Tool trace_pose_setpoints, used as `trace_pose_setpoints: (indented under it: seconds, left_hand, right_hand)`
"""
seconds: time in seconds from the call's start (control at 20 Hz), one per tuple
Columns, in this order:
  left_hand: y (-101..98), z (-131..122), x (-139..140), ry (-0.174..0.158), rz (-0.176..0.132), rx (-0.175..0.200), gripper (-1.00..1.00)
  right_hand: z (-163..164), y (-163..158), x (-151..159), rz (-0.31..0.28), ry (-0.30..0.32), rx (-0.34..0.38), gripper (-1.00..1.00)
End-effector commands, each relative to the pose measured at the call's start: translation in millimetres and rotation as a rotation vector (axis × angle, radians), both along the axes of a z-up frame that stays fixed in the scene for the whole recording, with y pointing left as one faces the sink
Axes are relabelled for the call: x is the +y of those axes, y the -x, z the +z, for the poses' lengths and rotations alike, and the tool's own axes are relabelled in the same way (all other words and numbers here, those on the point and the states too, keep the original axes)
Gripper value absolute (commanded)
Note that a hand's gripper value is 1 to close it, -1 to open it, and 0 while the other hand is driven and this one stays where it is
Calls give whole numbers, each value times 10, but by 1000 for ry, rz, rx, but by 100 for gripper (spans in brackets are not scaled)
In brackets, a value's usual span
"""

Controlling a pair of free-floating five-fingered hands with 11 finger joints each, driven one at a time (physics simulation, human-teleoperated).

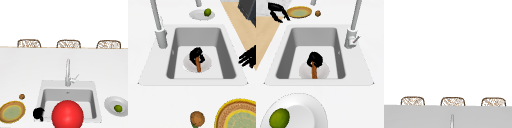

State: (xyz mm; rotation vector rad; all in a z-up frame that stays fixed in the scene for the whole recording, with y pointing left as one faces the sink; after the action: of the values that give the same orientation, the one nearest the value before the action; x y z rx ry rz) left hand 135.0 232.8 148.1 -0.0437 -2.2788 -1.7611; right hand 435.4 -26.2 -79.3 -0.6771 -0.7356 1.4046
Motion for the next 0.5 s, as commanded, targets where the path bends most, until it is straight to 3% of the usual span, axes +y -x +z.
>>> trace_pose_setpoints:
  seconds: [0.0, 0.05, 0.1, 0.3, 0.45]
  left_hand:
    - [0, 0, 0, 0, 0, 0, 0]
    - [0, 0, 0, 0, 0, 0, 0]
    - [0, 0, 0, 0, 0, 0, 0]
    - [0, 0, 0, 0, 0, 0, 0]
    - [0, 0, 0, 0, 0, 0, 0]
  right_hand:
    - [-227, -44, -125, -4, -39, 22, 100]
    - [-140, -33, -84, 2, -21, 29, 100]
    - [-22, -61, -16, 3, -5, 67, -100]
    - [179, -60, -49, 2, -29, 66, -100]
    - [460, -46, -50, 12, 15, 2, -100]
